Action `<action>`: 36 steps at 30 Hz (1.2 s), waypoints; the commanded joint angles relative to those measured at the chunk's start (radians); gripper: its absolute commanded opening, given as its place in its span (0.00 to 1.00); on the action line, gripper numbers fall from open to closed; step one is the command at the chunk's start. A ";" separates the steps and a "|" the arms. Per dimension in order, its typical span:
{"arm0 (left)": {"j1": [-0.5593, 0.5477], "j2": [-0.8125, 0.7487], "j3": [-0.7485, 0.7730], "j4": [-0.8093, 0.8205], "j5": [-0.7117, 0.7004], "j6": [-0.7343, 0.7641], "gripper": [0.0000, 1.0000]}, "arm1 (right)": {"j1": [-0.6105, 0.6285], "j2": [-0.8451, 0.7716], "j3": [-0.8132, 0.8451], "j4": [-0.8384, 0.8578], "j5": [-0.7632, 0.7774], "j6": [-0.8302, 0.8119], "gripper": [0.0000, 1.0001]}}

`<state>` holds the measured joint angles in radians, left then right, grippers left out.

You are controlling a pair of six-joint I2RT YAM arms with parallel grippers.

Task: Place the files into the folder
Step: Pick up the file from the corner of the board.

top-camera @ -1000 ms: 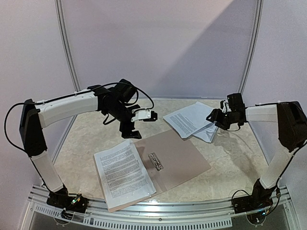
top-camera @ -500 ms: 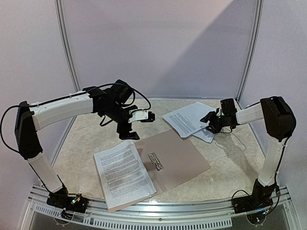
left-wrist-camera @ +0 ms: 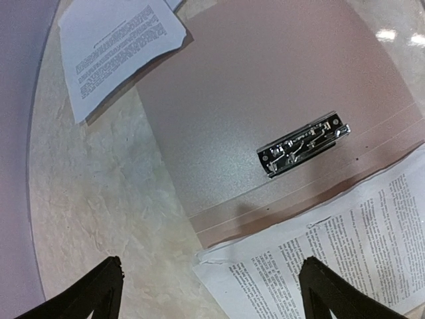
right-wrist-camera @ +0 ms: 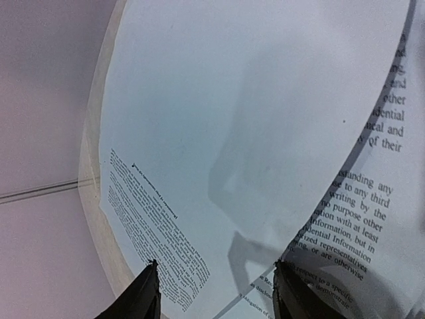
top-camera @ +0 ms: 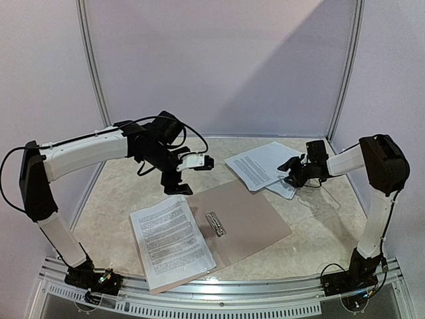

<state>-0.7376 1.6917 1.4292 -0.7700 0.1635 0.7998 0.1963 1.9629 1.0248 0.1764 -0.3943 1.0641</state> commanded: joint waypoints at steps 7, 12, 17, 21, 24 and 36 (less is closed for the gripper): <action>-0.009 -0.032 -0.015 -0.004 -0.001 0.009 0.94 | -0.005 -0.108 -0.061 0.053 0.010 0.048 0.57; -0.011 -0.053 -0.029 0.000 -0.004 0.011 0.94 | -0.005 -0.049 -0.018 0.048 0.023 0.062 0.58; -0.011 -0.058 -0.041 -0.007 -0.002 0.010 0.94 | -0.009 0.031 0.024 0.079 -0.028 0.110 0.57; -0.011 -0.062 -0.054 -0.001 -0.004 0.011 0.94 | -0.010 0.034 0.021 0.073 0.002 0.112 0.57; -0.012 -0.060 -0.053 0.001 -0.004 0.012 0.94 | -0.010 0.037 0.018 0.087 -0.014 0.121 0.57; -0.014 -0.055 -0.057 0.003 -0.008 0.018 0.94 | -0.008 -0.122 -0.109 0.092 0.045 0.109 0.57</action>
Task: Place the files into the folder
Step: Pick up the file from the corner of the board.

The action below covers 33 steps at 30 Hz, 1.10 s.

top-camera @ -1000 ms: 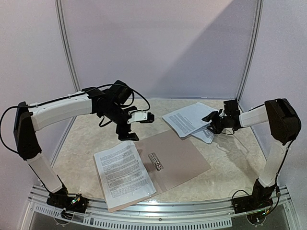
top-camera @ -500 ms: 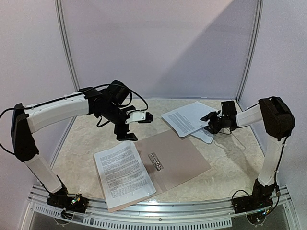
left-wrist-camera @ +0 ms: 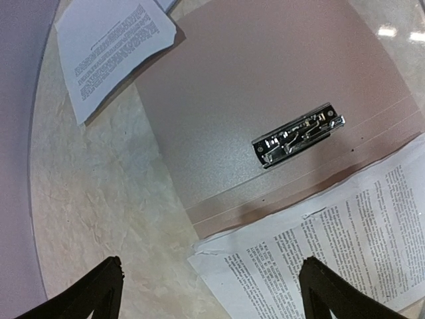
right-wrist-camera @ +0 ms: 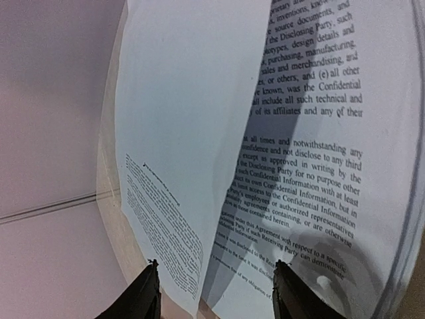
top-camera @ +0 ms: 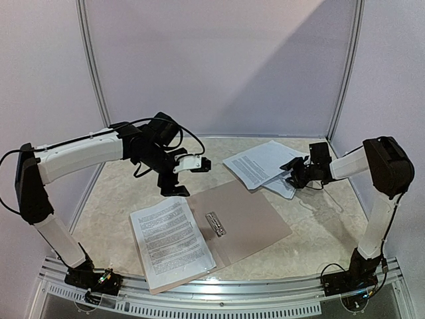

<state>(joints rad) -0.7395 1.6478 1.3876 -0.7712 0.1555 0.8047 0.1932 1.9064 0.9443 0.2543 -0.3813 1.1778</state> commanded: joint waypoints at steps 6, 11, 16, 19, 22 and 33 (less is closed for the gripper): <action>-0.018 -0.012 -0.008 0.004 -0.009 0.013 0.94 | -0.006 -0.011 0.021 -0.002 0.046 -0.012 0.57; -0.019 -0.029 -0.011 0.002 -0.004 0.009 0.94 | -0.006 0.061 0.058 -0.001 0.050 0.001 0.57; -0.020 -0.034 -0.015 -0.001 -0.008 0.014 0.94 | -0.007 0.091 0.102 -0.020 0.073 -0.013 0.57; -0.021 -0.033 -0.013 -0.002 -0.014 0.017 0.94 | -0.008 0.111 0.124 -0.006 0.077 -0.010 0.55; -0.021 -0.034 -0.012 -0.002 -0.015 0.017 0.94 | -0.011 0.150 0.179 -0.014 0.058 -0.023 0.50; -0.016 -0.075 0.059 -0.066 0.037 -0.009 0.94 | -0.012 0.152 0.247 -0.033 0.055 -0.168 0.00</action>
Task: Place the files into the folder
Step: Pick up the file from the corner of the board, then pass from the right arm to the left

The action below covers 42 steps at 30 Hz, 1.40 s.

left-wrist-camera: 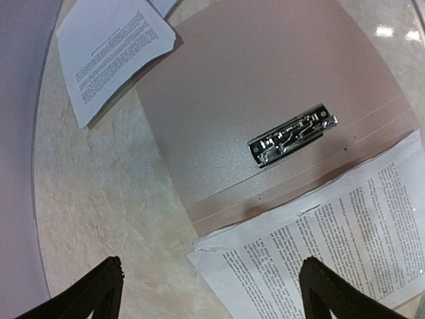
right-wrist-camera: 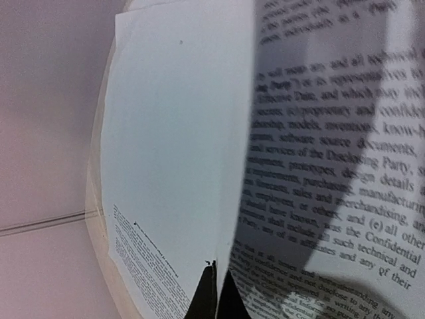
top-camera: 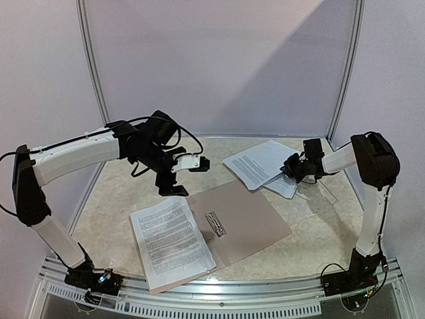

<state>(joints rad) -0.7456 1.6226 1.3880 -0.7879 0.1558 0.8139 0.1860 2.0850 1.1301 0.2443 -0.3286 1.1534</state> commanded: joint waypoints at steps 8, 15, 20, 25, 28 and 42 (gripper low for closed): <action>0.005 -0.116 0.305 -0.231 -0.026 -0.032 0.95 | 0.148 -0.285 0.209 -0.278 -0.032 -0.831 0.00; -0.010 -0.189 0.449 -0.313 -0.151 -0.001 0.99 | 0.468 -0.406 0.383 -0.700 -0.047 -1.432 0.00; -0.026 -0.213 0.459 -0.334 -0.223 0.042 0.99 | 0.667 -0.446 0.429 -0.827 -0.074 -1.646 0.00; -0.028 -0.218 0.504 -0.332 -0.215 0.038 0.99 | 0.746 -0.496 0.437 -0.826 -0.095 -1.746 0.00; -0.030 -0.223 0.501 -0.400 -0.081 0.061 0.99 | 0.750 -0.512 0.447 -0.804 -0.059 -1.736 0.00; -0.057 -0.190 0.651 -0.460 0.198 -0.033 1.00 | 0.762 -0.422 0.622 -0.841 0.187 -1.739 0.00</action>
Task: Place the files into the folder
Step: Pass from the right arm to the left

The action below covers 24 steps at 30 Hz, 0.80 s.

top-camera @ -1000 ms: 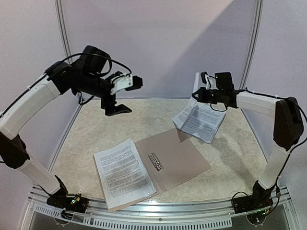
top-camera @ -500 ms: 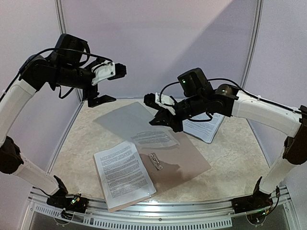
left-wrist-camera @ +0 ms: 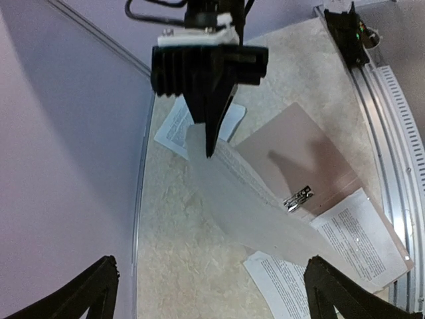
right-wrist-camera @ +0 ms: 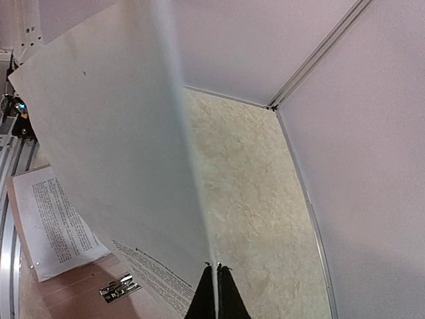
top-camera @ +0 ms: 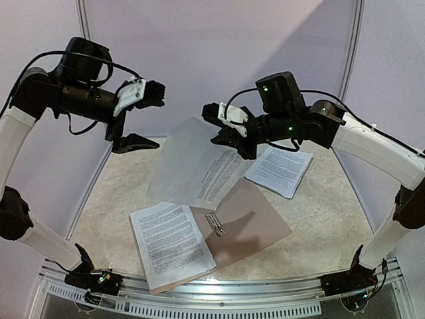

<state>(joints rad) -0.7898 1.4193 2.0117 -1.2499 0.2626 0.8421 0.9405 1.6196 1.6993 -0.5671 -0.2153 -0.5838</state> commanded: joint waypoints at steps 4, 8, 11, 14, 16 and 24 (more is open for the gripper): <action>-0.013 0.036 -0.015 0.048 0.113 -0.120 0.99 | 0.018 0.055 0.066 -0.027 0.099 -0.015 0.00; -0.011 0.050 -0.073 0.164 -0.070 -0.192 0.99 | 0.020 0.046 0.061 -0.026 0.068 -0.035 0.00; -0.005 0.062 -0.082 0.201 -0.178 -0.198 0.99 | 0.019 0.040 0.059 -0.025 0.042 -0.050 0.00; 0.005 0.085 -0.087 0.179 -0.178 -0.195 0.71 | 0.018 0.033 0.054 -0.011 0.020 -0.059 0.00; 0.007 0.098 -0.092 0.147 -0.148 -0.193 0.51 | 0.019 0.030 0.054 -0.006 0.013 -0.062 0.00; 0.005 0.117 -0.026 0.002 0.027 -0.152 0.00 | 0.020 0.003 0.049 0.028 0.019 -0.050 0.00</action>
<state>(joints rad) -0.7849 1.5185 1.9339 -1.1419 0.1799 0.6632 0.9527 1.6577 1.7420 -0.5743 -0.1867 -0.6373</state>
